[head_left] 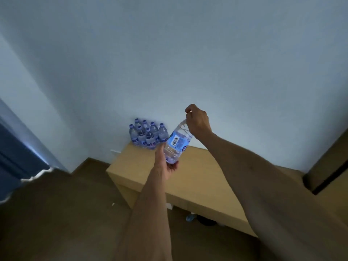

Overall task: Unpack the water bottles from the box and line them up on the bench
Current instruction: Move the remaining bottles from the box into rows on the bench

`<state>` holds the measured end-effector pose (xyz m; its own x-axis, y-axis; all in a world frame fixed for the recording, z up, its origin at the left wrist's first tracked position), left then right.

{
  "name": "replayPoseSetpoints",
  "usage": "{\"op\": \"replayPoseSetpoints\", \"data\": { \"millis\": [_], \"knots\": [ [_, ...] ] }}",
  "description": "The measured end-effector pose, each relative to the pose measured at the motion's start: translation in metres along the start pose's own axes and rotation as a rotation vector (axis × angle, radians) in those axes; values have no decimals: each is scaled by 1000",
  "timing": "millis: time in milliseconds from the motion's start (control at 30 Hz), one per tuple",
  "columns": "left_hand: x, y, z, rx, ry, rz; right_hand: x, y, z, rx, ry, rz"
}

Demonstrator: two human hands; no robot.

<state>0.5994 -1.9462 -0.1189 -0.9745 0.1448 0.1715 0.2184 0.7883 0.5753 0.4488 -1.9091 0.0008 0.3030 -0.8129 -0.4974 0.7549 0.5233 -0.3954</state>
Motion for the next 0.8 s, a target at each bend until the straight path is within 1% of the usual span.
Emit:
{"op": "replayPoseSetpoints", "data": {
  "millis": [100, 167, 233, 300, 367, 467, 600, 700, 800],
  "knots": [
    [-32, -30, -31, 60, 34, -94, 44, -8, 19, 8, 28, 40],
    [-50, -45, -48, 64, 57, -120, 66, -14, 28, 23, 22, 43],
    [-66, -59, -58, 38, 14, -117, 81, -19, 37, 47, 3, 32],
    [-77, -71, -61, 16, -36, -67, 94, -21, 47, 52, 26, 5],
    [-82, -78, -59, 5, -43, -37, 106, -23, 54, 78, 30, 16],
    [-87, -89, -59, -43, -6, -49, 128, -27, 63, 89, 13, 107],
    [-86, -107, -71, -121, 12, -34, 147, -37, 69, 104, 9, 56],
    [-85, -121, -89, -38, 15, -97, 165, -48, 67, 149, -13, 57],
    [-86, -138, -102, -34, -51, -77, 188, -62, 65, 141, -9, 76]
  ]
}}
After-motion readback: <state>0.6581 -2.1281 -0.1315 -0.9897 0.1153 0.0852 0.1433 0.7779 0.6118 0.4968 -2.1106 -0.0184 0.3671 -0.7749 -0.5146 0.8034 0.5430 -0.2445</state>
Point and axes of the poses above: each hand's wrist, its own y-axis away from the middle knuckle, its own x-axis out of the palm, z = x × y, the point moved 3 cm from there along -y, towards the middle knuckle, and after that the axes turned 14 degrees about -z, right-handed, at the moved point
